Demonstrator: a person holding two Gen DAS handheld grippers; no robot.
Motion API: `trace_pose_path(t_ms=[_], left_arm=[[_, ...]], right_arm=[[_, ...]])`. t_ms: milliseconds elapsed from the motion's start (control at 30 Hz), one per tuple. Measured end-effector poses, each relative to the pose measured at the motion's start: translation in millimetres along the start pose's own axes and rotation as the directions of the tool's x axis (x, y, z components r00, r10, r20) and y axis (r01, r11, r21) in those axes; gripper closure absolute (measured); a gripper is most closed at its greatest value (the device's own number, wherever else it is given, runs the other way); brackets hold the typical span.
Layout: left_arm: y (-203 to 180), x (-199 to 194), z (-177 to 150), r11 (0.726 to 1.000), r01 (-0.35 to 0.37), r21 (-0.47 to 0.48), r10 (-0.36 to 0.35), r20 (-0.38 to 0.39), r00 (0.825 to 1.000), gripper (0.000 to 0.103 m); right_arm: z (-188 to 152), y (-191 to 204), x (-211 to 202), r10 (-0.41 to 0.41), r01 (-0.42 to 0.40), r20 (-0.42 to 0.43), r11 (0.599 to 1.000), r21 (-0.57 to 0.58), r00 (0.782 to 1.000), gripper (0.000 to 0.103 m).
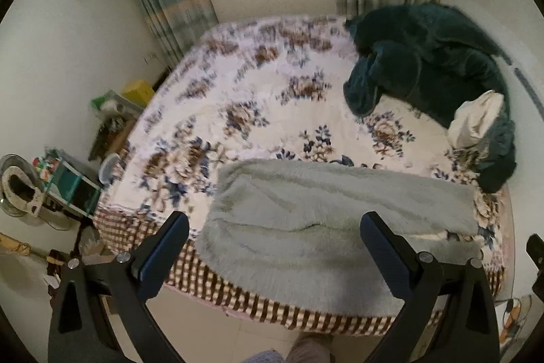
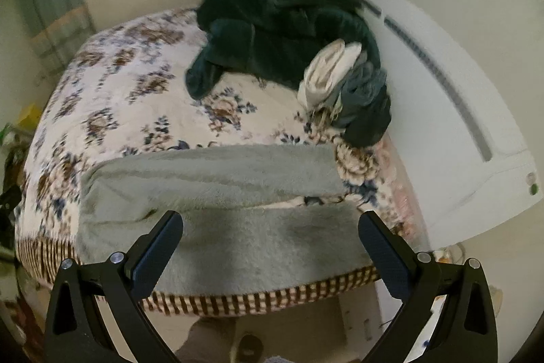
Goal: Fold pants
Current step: 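Lower both tools onto the grey pants' leg ends and close both grippers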
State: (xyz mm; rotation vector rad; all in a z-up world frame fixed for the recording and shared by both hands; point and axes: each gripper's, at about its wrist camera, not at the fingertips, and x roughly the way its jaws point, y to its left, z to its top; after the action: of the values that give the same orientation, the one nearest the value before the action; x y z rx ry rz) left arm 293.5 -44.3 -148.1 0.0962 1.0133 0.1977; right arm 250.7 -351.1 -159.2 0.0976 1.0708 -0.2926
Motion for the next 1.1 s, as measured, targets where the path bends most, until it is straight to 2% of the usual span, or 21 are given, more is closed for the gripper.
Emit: trace_pose_path(t_ms=[133, 200, 300, 400, 467, 567, 600, 667, 700, 733, 833, 867, 900, 933, 967, 1000, 1033, 1067, 1100], left_arm=[[-1, 99, 45, 0.998, -0.019, -0.054, 0.012, -0.138, 0.99, 0.0], [0, 149, 61, 0.996, -0.021, -0.086, 0.002, -0.214, 0.977, 0.0], [1, 236, 83, 0.987, -0.036, -0.157, -0.018, -0.33, 0.944, 0.0], [5, 324, 93, 0.974, -0.085, -0.211, -0.016, -0.438, 0.899, 0.0], [13, 385, 94, 0.957, -0.119, -0.266, -0.035, -0.512, 0.858, 0.0], [23, 462, 89, 0.919, -0.179, -0.352, -0.074, -0.597, 0.799, 0.0], [27, 484, 86, 0.902, -0.198, -0.383, -0.093, -0.621, 0.778, 0.0], [33, 525, 78, 0.865, -0.238, -0.441, -0.132, -0.658, 0.742, 0.0], [34, 543, 74, 0.852, -0.258, -0.455, -0.144, -0.677, 0.721, 0.0], [34, 556, 72, 0.843, -0.267, -0.467, -0.155, -0.687, 0.71, 0.0], [33, 579, 59, 0.835, -0.31, -0.456, -0.149, -0.728, 0.67, 0.001], [34, 580, 55, 0.831, -0.323, -0.453, -0.142, -0.734, 0.664, 0.008], [35, 579, 52, 0.827, -0.334, -0.453, -0.135, -0.735, 0.665, 0.024], [37, 575, 50, 0.818, -0.336, -0.467, -0.136, -0.725, 0.675, 0.031], [38, 568, 49, 0.808, -0.335, -0.485, -0.138, -0.708, 0.692, 0.046], [40, 561, 49, 0.799, -0.326, -0.505, -0.146, -0.689, 0.71, 0.065], [41, 550, 50, 0.792, -0.301, -0.53, -0.162, -0.659, 0.735, 0.076], [42, 539, 51, 0.794, -0.281, -0.539, -0.166, -0.637, 0.753, 0.09], [42, 528, 53, 0.793, -0.256, -0.553, -0.177, -0.612, 0.771, 0.092]], right_arm=[[59, 8, 112, 0.024, -0.01, -0.14, 0.995, 0.104, 0.99, 0.0], [83, 9, 168, 0.034, -0.001, -0.201, 0.987, 0.159, 0.979, 0.0], [111, 10, 255, 0.035, 0.033, -0.272, 0.97, 0.241, 0.962, 0.0], [133, 6, 345, 0.03, 0.084, -0.332, 0.942, 0.324, 0.943, 0.0], [143, -2, 409, 0.019, 0.134, -0.376, 0.917, 0.375, 0.926, 0.0], [136, -19, 479, 0.0, 0.209, -0.441, 0.88, 0.427, 0.897, 0.0], [131, -27, 504, -0.034, 0.255, -0.448, 0.86, 0.442, 0.893, 0.0], [123, -41, 553, -0.022, 0.303, -0.504, 0.821, 0.484, 0.864, 0.0], [115, -50, 564, -0.017, 0.347, -0.56, 0.801, 0.489, 0.828, 0.0], [108, -59, 583, -0.012, 0.373, -0.583, 0.78, 0.503, 0.812, 0.0], [93, -70, 619, 0.006, 0.411, -0.622, 0.745, 0.525, 0.783, 0.0], [90, -72, 629, 0.011, 0.42, -0.633, 0.739, 0.526, 0.774, 0.0], [87, -73, 636, 0.017, 0.425, -0.639, 0.734, 0.531, 0.769, 0.0], [85, -72, 642, 0.022, 0.427, -0.645, 0.732, 0.531, 0.764, 0.003], [84, -71, 646, 0.027, 0.425, -0.649, 0.734, 0.529, 0.761, 0.006], [83, -70, 650, 0.033, 0.417, -0.646, 0.739, 0.53, 0.763, 0.014], [84, -68, 652, 0.035, 0.403, -0.639, 0.748, 0.527, 0.769, 0.024], [85, -65, 653, 0.032, 0.389, -0.631, 0.762, 0.517, 0.775, 0.038], [86, -62, 652, 0.027, 0.377, -0.622, 0.775, 0.508, 0.783, 0.049]])
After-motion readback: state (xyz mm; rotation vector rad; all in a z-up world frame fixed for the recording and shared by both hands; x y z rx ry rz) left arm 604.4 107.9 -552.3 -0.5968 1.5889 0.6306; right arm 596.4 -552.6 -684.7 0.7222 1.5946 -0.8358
